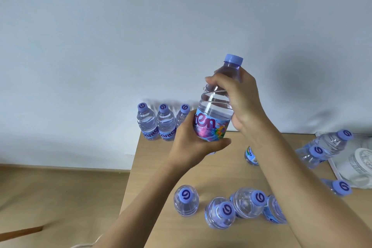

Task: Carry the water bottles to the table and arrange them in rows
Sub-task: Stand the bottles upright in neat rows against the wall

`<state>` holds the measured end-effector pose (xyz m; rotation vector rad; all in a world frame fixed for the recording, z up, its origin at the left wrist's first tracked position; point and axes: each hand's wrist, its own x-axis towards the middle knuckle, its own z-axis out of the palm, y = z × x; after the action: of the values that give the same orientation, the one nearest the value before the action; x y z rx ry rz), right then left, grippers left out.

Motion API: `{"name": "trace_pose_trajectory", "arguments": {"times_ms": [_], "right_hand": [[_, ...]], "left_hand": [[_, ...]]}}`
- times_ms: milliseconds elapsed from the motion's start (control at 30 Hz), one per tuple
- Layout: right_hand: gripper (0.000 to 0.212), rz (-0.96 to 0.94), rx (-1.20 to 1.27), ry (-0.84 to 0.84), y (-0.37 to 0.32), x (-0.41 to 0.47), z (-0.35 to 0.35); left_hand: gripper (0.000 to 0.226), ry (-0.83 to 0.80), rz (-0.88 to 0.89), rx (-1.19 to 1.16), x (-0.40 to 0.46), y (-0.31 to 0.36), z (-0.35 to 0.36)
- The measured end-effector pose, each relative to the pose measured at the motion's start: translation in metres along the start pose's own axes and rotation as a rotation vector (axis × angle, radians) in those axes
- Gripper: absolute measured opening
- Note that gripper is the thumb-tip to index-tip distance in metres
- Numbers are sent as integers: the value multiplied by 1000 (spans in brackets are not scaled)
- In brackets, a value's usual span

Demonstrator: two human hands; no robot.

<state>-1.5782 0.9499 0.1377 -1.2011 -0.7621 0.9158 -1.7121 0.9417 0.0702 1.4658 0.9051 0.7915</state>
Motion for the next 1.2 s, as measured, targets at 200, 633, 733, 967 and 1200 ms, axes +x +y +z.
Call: {"name": "trace_pose_trajectory", "arguments": {"times_ms": [200,633,733,967,1200], "right_hand": [[14,54,91,-131,-6,9,-5],[26,-58,-97,-72,3,4,-1],[23,-74,-91,10,6,0,5],[19,-6,-9,17,-2,7,5],[15,9,83,-118,-9,16,-3]], "left_hand": [[47,-259,-73,-177,7,4,-14],[48,116,-11,48,1,-6,-1],[52,147,-13,72,1,-8,3],[57,49,-7,-7,3,-5,-3],[51,-187,-49,-172,9,3,-15]]}}
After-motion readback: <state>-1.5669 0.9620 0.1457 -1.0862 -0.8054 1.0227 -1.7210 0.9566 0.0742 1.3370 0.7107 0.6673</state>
